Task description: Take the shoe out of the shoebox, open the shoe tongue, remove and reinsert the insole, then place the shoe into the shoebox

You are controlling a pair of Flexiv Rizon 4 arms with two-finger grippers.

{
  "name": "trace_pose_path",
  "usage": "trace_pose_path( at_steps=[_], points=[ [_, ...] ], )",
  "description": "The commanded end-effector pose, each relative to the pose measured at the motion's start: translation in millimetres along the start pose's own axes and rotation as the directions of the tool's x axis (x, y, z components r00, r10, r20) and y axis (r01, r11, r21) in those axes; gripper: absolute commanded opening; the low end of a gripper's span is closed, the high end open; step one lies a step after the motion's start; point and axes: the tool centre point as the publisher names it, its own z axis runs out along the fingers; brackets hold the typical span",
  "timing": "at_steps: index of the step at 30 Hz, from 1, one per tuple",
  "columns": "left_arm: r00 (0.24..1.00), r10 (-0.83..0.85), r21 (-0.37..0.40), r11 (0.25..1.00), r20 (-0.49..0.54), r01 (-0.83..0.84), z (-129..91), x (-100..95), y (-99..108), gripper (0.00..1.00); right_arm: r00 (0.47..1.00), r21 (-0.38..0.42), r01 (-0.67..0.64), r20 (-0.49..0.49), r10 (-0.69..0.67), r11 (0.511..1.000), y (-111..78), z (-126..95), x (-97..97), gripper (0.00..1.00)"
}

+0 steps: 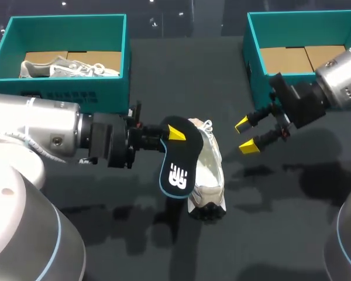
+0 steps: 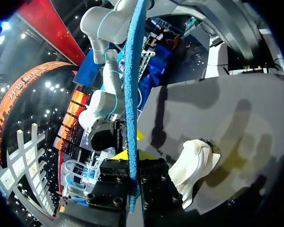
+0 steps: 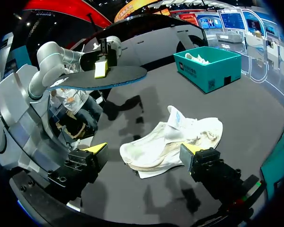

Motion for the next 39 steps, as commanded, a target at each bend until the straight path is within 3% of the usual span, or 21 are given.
trace_pose_path(
  at_steps=[1, 7, 12, 15, 16, 27, 31, 39],
  points=[
    [1.0, 0.001, -0.004, 1.0, -0.001, -0.001, -2, 1.1, -3, 0.0, 1.0, 0.004, -0.001, -0.003, 0.001, 1.0, 0.6, 1, -2.0, 1.0],
    [0.996, -0.084, 0.038, 0.996, 0.013, 0.083, 0, 7.1, -6, 0.0, 0.994, 0.098, 0.085, 0.061, -0.091, 0.992, -11.8, 20, 0.5, 1.0],
    [0.984, -0.175, 0.065, 0.982, 0.001, 0.175, 2, 17.0, -6, 0.0, 0.985, 0.131, 0.129, 0.097, -0.142, 0.983, -26.3, 34, -1.2, 1.0],
    [0.969, -0.249, 0.122, 0.961, -0.001, 0.247, 5, 21.4, -11, 0.0, 0.975, 0.165, 0.149, 0.139, -0.173, 0.975, -30.2, 42, 0.7, 1.0],
    [0.959, -0.283, 0.153, 0.947, -0.014, 0.282, 7, 21.8, -14, 0.0, 0.974, 0.161, 0.156, 0.14, -0.179, 0.975, -33.0, 43, 0.4, 1.0],
    [0.959, -0.283, 0.153, 0.947, -0.014, 0.282, 7, 21.8, -14, 0.0, 0.975, 0.137, 0.16, 0.133, -0.178, 0.978, -37.3, 38, 1.5, 1.0],
    [0.944, -0.327, 0.22, 0.919, -0.032, 0.326, 22, 35.6, -14, 0.0, 0.963, 0.138, 0.198, 0.154, -0.219, 0.97, -41.9, 42, -0.4, 1.0],
    [0.92, -0.389, 0.253, 0.886, -0.053, 0.389, 42, 52.5, -12, 0.0, 0.949, 0.17, 0.236, 0.173, -0.265, 0.957, -65.8, 57, -9.5, 1.0]
  ],
)
